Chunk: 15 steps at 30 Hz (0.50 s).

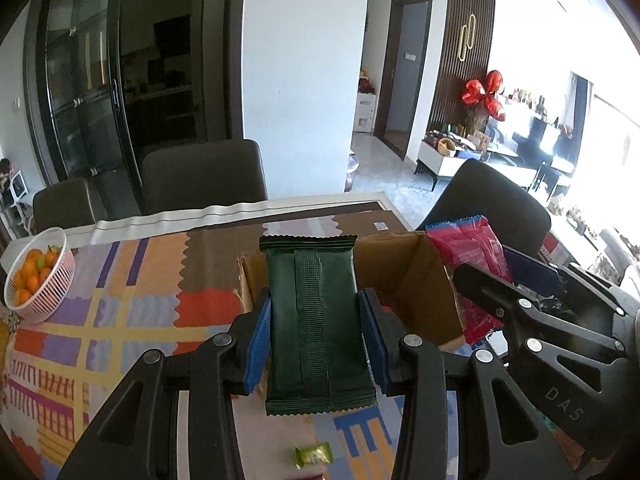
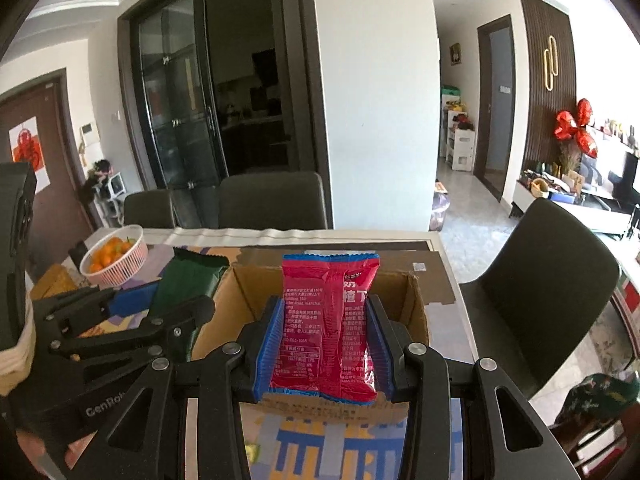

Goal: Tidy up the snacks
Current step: 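Open both grippers to drop the pink bag and green packet inside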

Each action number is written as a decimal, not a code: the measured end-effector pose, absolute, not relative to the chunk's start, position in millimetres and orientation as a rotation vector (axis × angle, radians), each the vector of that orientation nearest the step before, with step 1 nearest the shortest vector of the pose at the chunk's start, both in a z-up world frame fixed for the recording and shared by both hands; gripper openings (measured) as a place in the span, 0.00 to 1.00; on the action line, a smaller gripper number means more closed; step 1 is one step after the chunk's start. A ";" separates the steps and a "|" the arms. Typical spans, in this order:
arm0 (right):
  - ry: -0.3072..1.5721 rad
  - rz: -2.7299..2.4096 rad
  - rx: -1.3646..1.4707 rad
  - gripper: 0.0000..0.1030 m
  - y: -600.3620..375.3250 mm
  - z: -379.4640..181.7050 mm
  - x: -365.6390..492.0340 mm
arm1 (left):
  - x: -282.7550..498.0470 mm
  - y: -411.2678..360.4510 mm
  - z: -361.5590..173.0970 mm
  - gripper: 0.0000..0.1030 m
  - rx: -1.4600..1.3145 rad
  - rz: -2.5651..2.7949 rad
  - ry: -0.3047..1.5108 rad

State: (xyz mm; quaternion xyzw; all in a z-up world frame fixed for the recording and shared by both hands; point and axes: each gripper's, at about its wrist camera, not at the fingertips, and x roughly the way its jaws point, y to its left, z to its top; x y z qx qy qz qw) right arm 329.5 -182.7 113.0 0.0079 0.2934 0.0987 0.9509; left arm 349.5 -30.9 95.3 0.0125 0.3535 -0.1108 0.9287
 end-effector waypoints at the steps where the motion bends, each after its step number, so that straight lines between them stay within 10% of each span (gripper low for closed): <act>1: 0.605 0.206 0.013 0.40 -182.0 111.7 334.7 | 354.3 -30.8 93.3 0.41 0.030 -0.223 0.729; 15: 0.714 0.205 0.015 0.52 -191.1 82.9 374.5 | 379.6 -42.5 71.7 0.55 0.113 -0.179 0.776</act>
